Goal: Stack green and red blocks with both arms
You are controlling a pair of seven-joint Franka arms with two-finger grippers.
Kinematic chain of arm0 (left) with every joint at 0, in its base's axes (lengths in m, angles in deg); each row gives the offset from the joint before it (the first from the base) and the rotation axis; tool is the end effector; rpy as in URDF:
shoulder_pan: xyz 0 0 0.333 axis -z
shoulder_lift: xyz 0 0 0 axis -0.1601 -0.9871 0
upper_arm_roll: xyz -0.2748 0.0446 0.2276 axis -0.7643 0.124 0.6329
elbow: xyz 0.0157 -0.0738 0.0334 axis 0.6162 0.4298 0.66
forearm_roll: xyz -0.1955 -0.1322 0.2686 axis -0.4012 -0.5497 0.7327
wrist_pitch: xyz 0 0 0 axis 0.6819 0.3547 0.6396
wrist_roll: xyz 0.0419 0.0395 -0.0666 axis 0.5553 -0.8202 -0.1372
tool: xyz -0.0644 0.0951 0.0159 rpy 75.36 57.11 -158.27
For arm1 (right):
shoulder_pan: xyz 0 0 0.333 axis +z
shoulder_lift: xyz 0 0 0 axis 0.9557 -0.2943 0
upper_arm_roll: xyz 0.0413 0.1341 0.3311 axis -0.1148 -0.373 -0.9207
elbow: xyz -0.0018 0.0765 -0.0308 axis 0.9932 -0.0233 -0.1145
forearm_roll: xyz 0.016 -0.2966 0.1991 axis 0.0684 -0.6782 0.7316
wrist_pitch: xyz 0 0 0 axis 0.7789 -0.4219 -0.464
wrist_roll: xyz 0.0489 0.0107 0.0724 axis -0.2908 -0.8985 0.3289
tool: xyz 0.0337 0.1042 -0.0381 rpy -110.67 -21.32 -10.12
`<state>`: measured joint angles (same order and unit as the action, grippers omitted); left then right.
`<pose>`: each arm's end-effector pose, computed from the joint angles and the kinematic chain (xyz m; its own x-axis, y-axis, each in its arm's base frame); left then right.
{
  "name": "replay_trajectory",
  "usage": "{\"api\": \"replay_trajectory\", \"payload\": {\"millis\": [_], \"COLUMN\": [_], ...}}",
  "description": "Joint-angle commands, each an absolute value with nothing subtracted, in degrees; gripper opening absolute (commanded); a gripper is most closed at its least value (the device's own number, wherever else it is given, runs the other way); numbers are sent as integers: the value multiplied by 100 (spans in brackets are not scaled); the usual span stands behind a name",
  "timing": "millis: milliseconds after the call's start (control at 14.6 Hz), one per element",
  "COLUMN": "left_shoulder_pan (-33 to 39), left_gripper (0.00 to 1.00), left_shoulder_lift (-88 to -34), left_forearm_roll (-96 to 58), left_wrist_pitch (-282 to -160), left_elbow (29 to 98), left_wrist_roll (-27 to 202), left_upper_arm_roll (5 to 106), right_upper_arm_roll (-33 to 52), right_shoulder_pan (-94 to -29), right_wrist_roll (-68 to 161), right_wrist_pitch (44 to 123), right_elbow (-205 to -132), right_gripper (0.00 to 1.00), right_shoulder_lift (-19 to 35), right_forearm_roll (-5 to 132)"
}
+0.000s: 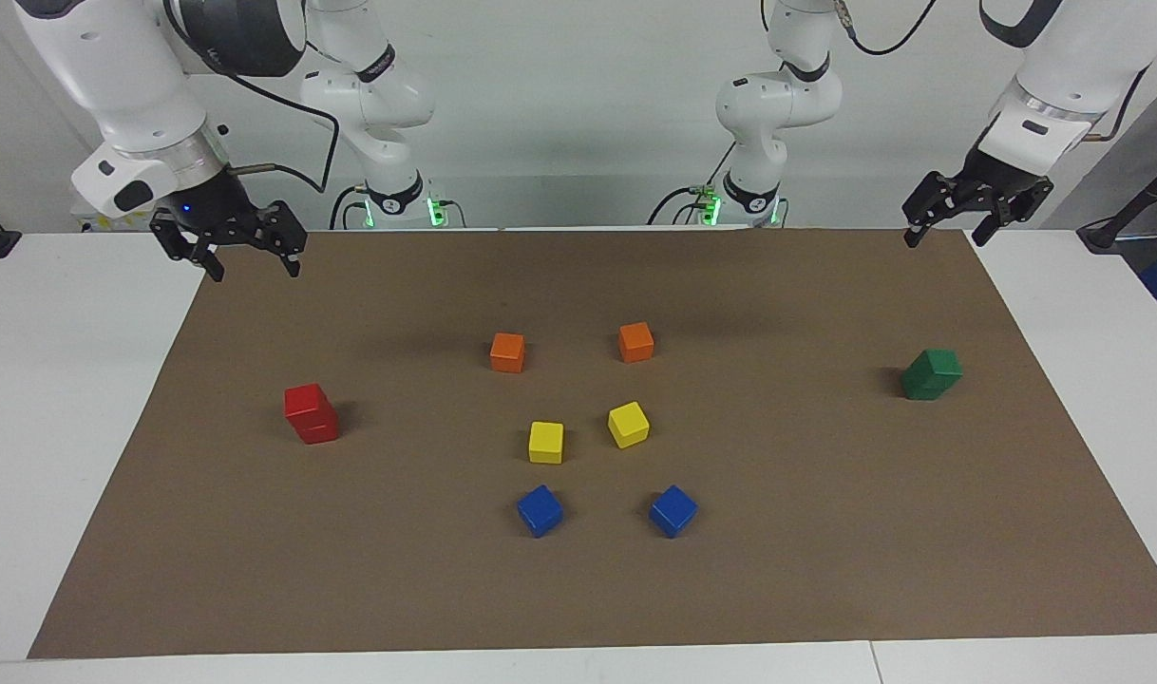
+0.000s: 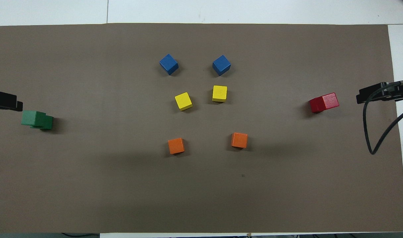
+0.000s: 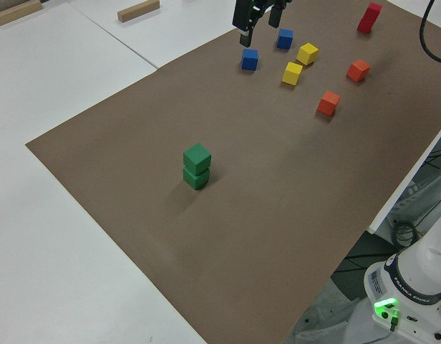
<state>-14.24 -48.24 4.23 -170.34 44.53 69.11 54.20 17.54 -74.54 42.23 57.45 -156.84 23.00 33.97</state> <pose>0.4993 0.0021 0.6782 0.9991 -0.0428 0.0054 -0.0429 -0.9988 0.0246 0.5191 -0.0178 0.6446 0.9992 0.0374 -0.0138 0.0372 -0.9992 -0.0142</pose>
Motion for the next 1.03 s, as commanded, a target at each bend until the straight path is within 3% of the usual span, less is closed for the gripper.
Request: {"api": "replay_trajectory", "payload": {"millis": [0, 958], "left_shoulder_pan": [-1405, -1413], "left_gripper": [100, 100], "left_shoulder_lift": [-4713, -4713], "left_forearm_roll": [461, 487], "left_wrist_pitch": [-17109, -17127], "left_elbow": [4583, 4592], "left_wrist_roll": [6952, 6952], "left_upper_arm_roll": [5452, 5452], "right_upper_arm_roll": [1767, 1776], "right_shoulder_pan": [-7456, -7403], "right_wrist_roll": [4145, 4136], "right_wrist_pitch": [5664, 5611], "right_elbow": [-15876, -15884], "right_gripper": [100, 100], "right_shoulder_lift": [2455, 2464], "right_forearm_roll": [3323, 3121]}}
